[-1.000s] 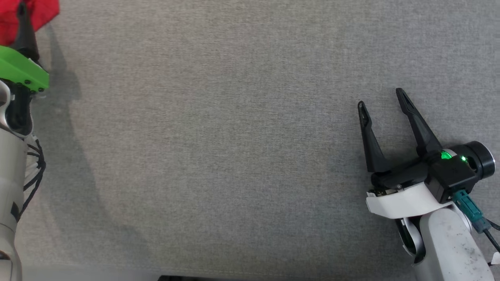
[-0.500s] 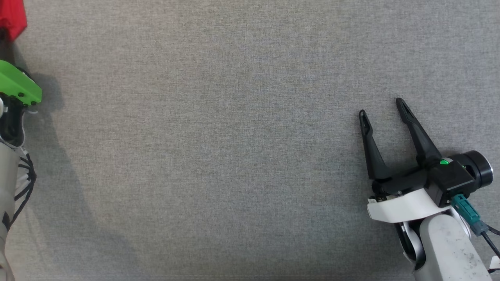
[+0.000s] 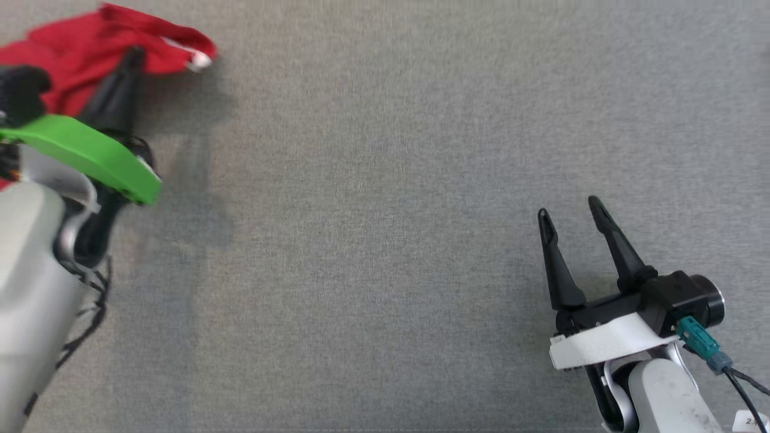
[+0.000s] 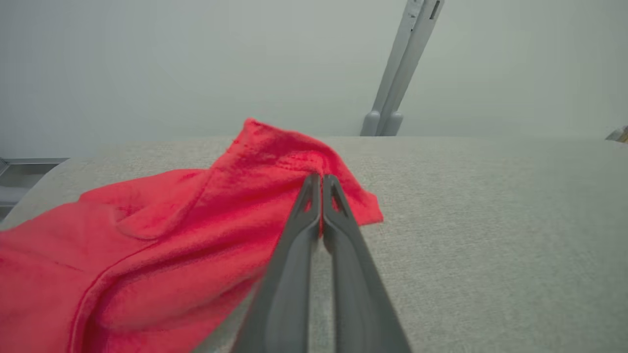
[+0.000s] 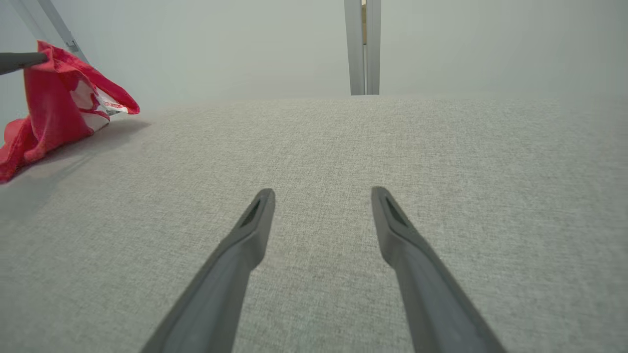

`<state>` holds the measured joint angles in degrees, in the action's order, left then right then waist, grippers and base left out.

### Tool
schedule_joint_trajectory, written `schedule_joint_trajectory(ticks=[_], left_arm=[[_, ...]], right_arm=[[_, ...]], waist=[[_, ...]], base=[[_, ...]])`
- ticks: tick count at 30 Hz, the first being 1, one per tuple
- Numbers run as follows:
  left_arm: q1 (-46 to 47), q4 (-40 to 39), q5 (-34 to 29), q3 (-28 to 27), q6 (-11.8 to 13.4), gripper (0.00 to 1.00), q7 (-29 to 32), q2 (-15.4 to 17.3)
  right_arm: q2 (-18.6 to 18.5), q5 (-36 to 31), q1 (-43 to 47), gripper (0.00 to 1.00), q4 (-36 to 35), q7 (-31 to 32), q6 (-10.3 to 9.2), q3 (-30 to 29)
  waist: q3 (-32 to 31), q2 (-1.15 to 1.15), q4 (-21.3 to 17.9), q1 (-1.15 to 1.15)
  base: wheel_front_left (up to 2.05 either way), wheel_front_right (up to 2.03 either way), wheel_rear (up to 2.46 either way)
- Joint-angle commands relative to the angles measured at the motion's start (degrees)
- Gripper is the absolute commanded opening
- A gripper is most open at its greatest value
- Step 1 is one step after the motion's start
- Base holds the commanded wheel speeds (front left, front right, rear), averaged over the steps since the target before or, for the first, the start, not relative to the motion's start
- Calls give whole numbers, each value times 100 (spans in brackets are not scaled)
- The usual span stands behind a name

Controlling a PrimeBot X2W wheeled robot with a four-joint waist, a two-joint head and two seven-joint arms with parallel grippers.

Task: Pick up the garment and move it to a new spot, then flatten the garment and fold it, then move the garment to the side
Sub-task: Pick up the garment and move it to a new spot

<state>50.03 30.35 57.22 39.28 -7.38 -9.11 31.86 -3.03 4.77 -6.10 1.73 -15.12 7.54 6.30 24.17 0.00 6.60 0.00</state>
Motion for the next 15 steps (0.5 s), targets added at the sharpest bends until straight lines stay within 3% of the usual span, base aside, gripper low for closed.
schedule_joint_trajectory(ticks=[1,4,11,15], left_arm=[[-206,-380,84,56,-13,0,85,48],[-574,-1423,202,187,177,0,311,-1],[-1269,-4062,276,595,1004,0,759,-223],[-1413,-5154,327,767,1337,0,1012,-319]], right_arm=[[0,75,110,100,27,-3,-10,25],[10,238,206,100,33,-3,-10,38],[10,491,439,100,9,-3,-10,14],[11,557,528,100,-13,-3,-10,-26]], waist=[[-656,0,-182,0],[-943,0,-340,0],[-1362,0,-800,0],[-1460,0,-1067,0]], base=[[0,0,0],[0,0,0],[0,0,0],[0,0,0]])
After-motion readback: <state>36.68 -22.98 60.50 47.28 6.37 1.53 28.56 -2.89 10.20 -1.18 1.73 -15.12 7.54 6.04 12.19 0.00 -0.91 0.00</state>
